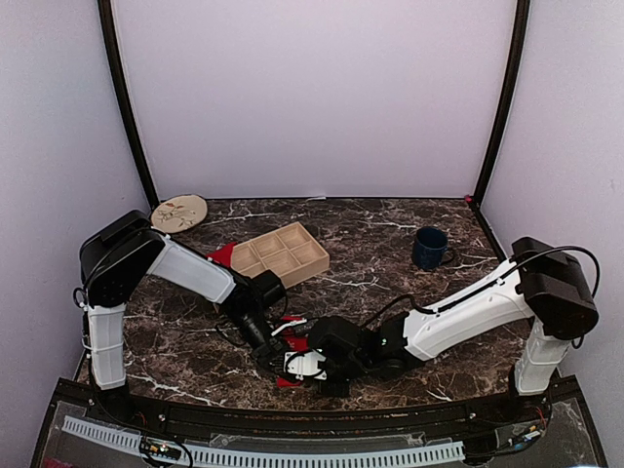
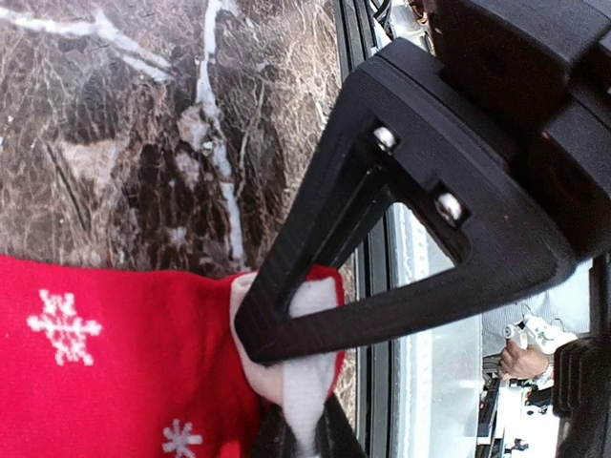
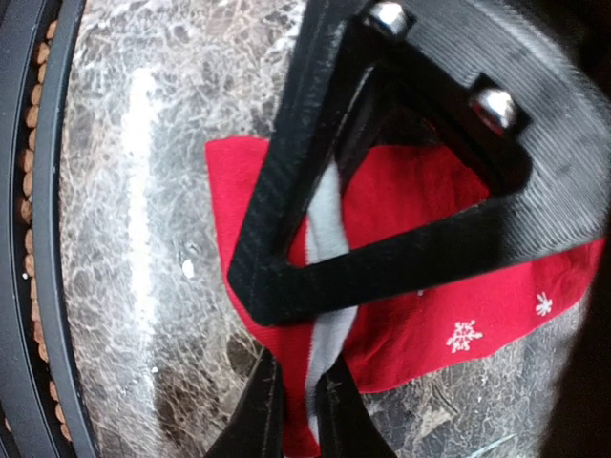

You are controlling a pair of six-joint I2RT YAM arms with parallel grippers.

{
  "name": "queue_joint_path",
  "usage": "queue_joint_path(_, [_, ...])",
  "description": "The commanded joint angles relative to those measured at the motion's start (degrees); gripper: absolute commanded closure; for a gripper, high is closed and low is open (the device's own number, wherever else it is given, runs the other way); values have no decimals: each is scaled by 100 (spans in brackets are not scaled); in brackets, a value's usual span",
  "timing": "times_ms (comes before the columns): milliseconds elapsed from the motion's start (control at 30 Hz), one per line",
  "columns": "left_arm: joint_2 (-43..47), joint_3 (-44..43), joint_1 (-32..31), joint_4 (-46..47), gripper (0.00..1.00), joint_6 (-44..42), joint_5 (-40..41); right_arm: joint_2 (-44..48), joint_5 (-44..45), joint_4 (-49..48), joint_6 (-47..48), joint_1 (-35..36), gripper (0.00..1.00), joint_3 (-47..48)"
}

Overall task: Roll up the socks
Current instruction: Roll the sock at the center of the board.

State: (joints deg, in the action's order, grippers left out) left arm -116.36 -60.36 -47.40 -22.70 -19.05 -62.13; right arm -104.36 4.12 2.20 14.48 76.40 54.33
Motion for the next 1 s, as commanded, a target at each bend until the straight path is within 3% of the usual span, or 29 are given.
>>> queue_joint_path(0, [100,-79,24,152,79,171,242,32,-145,311,8,-101,100,107])
queue_joint_path(167, [336,82,53,710,65,638,585,129,-294,344,-104,-194,100,62])
queue_joint_path(300, [611,285,105,1143,61,1029,725,188,-306,396,-177,-223,100,21])
queue_joint_path(733, [1651,1164,187,2618,59,2193,1921,231,-627,753,-454,-469,100,204])
queue_joint_path(967, [2421,1898,187,3295,59,2679,3120,186,-1100,1064,-699,-663,100,514])
